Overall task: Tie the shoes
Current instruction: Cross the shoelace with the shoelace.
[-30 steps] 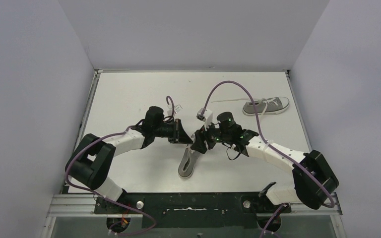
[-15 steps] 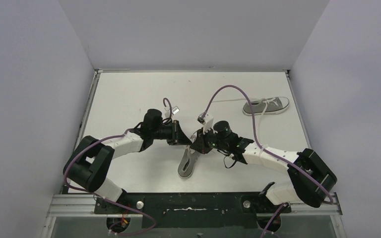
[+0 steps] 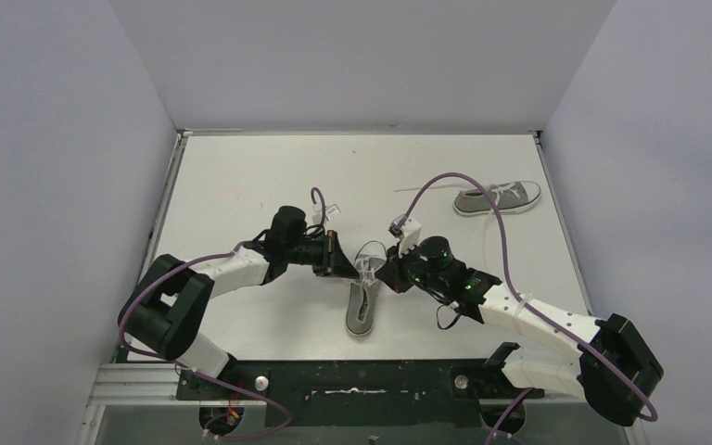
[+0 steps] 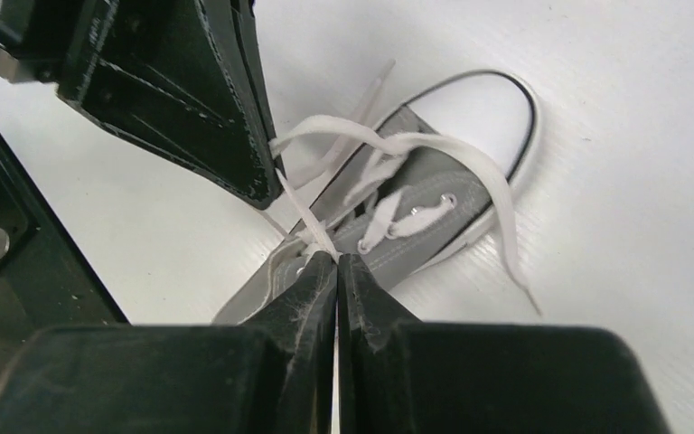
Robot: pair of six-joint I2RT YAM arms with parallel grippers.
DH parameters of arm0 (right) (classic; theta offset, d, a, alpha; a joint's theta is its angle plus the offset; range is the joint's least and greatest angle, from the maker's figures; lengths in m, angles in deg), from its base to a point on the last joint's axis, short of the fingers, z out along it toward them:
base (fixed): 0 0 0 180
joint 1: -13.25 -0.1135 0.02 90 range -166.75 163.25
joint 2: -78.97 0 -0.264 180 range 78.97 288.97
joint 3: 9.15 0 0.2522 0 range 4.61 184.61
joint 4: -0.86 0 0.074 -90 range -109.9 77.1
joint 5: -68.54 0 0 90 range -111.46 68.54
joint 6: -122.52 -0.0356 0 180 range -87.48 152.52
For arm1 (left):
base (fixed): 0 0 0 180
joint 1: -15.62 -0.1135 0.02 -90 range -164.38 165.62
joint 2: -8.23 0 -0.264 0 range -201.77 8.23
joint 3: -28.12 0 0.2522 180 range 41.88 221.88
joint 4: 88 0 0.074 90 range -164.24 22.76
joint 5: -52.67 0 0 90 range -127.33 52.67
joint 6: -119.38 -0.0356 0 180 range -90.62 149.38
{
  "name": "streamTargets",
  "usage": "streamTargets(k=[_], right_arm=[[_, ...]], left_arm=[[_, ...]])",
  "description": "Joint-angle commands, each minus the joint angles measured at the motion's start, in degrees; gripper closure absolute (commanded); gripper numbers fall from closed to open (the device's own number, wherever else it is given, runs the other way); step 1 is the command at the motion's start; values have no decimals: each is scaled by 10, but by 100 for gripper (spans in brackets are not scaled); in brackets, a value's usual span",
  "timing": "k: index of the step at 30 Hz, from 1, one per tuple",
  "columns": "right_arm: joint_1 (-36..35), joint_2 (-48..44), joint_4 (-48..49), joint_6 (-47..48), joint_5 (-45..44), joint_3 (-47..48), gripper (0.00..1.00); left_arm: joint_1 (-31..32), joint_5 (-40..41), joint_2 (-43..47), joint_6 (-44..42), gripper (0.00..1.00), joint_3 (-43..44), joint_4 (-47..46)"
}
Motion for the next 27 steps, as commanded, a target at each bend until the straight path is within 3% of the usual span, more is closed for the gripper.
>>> streamTargets(k=[1, 2, 3, 4, 7, 11, 18, 27], right_arm=[[23, 16, -13, 58, -2, 24, 100], [34, 24, -16, 66, 18, 34, 96], [53, 31, -24, 66, 33, 47, 73], [68, 39, -33, 62, 40, 57, 59], [114, 58, -56, 65, 52, 86, 45], [164, 121, -92, 116, 88, 136, 43], [170, 259, -158, 245, 157, 238, 43], [155, 316, -176, 304, 158, 265, 43]], left_arm=[[-4, -25, 14, -38, 100, 37, 24], [-5, -27, 13, -43, 100, 41, 31], [-4, -30, 13, -48, 100, 44, 35], [-4, -35, 13, -51, 100, 47, 38], [-5, -42, 9, -60, 100, 52, 51], [-5, -41, 3, -70, 100, 57, 64], [-6, -41, -1, -82, 100, 67, 79], [-5, -49, 0, -72, 100, 68, 70]])
